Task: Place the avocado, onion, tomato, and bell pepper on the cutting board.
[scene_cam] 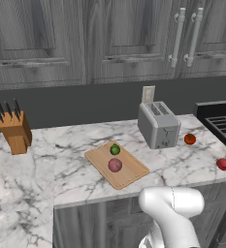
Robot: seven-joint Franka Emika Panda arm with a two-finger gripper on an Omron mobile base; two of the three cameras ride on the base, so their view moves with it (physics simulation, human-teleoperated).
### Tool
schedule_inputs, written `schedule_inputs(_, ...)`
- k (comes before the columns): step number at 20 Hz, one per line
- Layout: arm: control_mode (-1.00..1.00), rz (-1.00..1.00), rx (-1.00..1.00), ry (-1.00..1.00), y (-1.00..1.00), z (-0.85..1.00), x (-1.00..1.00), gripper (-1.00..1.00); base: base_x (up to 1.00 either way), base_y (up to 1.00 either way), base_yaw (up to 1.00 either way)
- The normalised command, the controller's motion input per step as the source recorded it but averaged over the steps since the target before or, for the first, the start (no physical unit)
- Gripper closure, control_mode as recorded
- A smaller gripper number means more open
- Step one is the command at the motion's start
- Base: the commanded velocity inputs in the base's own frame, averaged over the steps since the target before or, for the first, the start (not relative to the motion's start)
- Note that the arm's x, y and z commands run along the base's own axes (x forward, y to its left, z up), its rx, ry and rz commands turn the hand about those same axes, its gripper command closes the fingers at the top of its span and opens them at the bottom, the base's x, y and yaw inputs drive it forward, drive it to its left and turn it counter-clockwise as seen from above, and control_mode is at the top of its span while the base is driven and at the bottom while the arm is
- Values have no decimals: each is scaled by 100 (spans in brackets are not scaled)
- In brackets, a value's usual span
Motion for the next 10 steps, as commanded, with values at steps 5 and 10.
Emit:
schedule_inputs(5, -100, -1, -2, 19, 0, 0, 0, -100, 0, 0, 0)
schedule_inputs(10, -100, 2, 0, 10, 0, -4, 0, -100, 0, 0, 0)
